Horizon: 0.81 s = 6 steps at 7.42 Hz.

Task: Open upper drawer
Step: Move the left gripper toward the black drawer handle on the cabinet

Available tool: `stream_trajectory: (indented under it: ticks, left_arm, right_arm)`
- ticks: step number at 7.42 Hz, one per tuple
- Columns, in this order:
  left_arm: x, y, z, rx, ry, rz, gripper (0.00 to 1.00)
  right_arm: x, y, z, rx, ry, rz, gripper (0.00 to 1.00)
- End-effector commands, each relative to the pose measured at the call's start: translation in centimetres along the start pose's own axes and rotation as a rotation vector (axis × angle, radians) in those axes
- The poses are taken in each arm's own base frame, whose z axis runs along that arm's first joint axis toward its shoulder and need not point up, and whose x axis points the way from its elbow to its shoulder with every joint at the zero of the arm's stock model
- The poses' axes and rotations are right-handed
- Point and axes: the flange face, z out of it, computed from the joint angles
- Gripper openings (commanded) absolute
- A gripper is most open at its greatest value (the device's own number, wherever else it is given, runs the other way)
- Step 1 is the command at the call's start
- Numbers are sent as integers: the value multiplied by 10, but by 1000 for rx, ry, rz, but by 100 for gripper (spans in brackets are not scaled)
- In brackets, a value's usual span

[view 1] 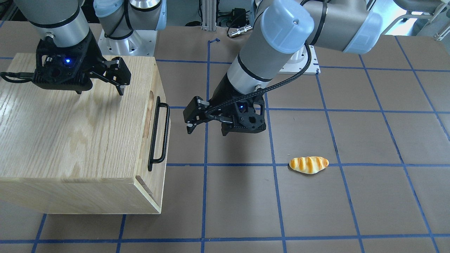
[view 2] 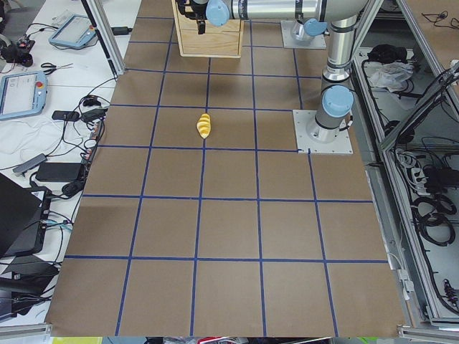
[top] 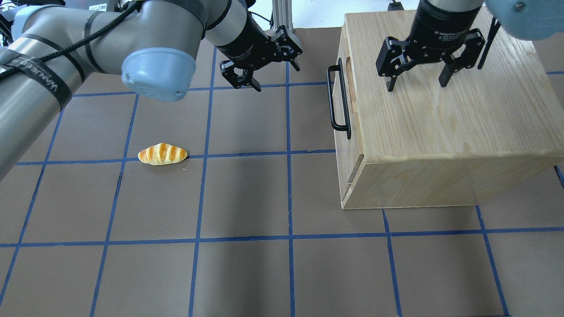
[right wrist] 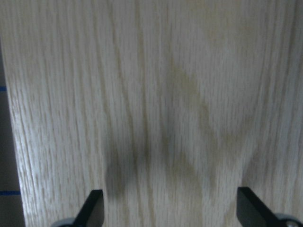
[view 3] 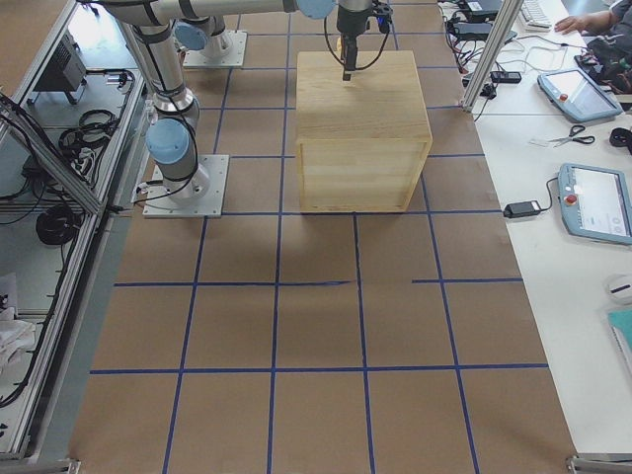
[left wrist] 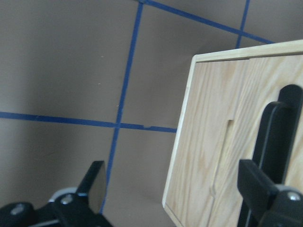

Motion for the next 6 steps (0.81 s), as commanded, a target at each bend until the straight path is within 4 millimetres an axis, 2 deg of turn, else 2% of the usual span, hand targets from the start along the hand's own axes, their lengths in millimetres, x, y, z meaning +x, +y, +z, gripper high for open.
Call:
stream_trajectory:
  ticks: [1, 3, 6]
  left_arm:
    - [17, 3, 40, -25, 42, 25, 100]
    - [24, 11, 59, -50, 35, 40, 100]
    - [26, 20, 69, -68, 27, 71, 100]
  right_arm:
    - [0, 0, 1, -1, 0, -2, 100]
    - [0, 0, 0, 0, 0, -2, 100]
    - [0, 0, 0, 0, 0, 0, 100]
